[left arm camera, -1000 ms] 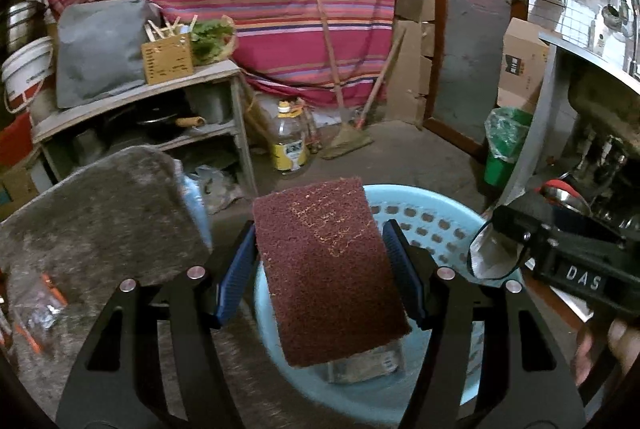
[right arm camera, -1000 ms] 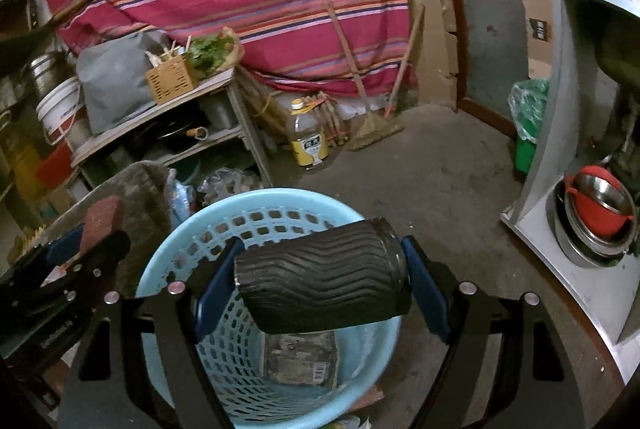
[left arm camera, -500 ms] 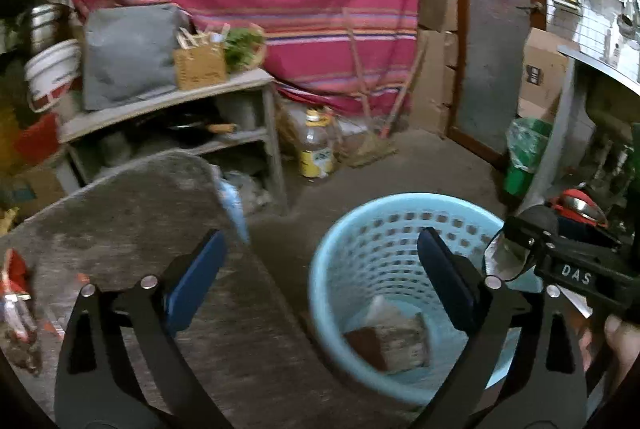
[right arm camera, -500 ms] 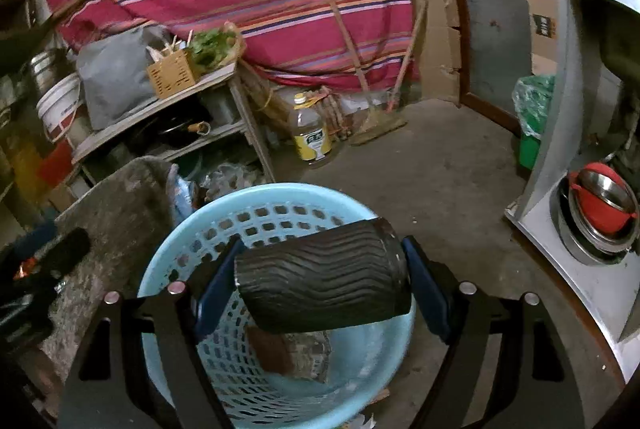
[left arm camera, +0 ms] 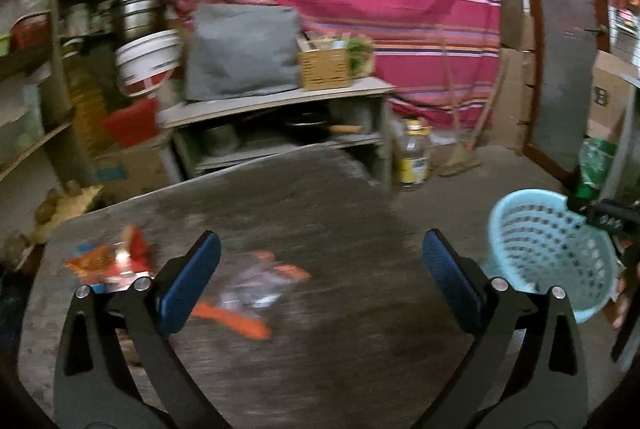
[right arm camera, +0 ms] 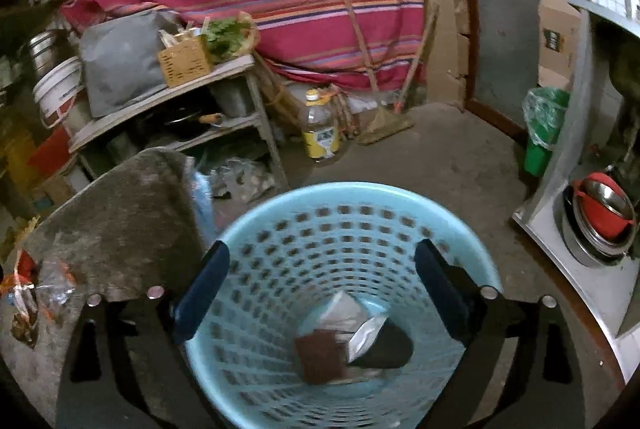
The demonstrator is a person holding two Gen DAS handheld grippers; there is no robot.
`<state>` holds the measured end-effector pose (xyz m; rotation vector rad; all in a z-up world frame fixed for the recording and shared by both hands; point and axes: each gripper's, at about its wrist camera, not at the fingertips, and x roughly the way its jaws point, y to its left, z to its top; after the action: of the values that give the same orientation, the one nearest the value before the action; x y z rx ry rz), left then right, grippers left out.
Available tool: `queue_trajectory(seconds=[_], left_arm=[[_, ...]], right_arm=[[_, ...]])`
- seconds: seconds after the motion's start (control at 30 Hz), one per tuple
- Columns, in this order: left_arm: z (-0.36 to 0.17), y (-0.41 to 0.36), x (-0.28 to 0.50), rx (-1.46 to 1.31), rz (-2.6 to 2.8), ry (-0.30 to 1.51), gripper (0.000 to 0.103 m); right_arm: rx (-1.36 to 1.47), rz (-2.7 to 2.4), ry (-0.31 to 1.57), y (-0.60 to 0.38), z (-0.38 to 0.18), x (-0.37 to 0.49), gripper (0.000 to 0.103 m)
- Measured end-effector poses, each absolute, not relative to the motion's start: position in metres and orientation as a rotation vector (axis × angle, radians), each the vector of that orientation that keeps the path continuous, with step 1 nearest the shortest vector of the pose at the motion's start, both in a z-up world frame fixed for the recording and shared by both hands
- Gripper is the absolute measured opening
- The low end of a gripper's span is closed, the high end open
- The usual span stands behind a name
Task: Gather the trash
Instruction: 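Grasp the brown paper scrap with the left tool while the right tool grasps the clear bag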
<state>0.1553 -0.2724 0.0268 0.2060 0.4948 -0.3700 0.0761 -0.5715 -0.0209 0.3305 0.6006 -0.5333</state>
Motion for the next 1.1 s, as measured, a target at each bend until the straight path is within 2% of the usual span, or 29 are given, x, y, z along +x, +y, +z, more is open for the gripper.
queue_trajectory(seconds=[0.4,0.7,0.8,0.97,1.03,1.1], left_arm=[[0.003,-0.102,0.214,0.127,-0.137,0.569,0.098],[-0.037,-0.037,0.236,0.111,-0.072,0.648,0.097],[-0.051,-0.031,0.244,0.104,-0.083,0.690,0.091],[-0.068,-0.036,0.255,0.084,-0.132,0.750,0.087],[-0.076,-0.042,0.256,0.100,-0.158,0.768,0.079],[-0.077,-0.045,0.254,0.108,-0.180,0.766,0.063]], right_arm=[[0.154,-0.322,0.632,-0.431,-0.020,0.149,0.096],[0.135,-0.224,0.682,-0.371,-0.035,0.191,0.096],[0.139,-0.204,0.692,-0.360,-0.039,0.200,0.096],[0.122,-0.186,0.704,-0.347,-0.042,0.212,0.096],[0.116,-0.180,0.709,-0.344,-0.044,0.215,0.096],[0.112,-0.177,0.713,-0.341,-0.045,0.218,0.096]])
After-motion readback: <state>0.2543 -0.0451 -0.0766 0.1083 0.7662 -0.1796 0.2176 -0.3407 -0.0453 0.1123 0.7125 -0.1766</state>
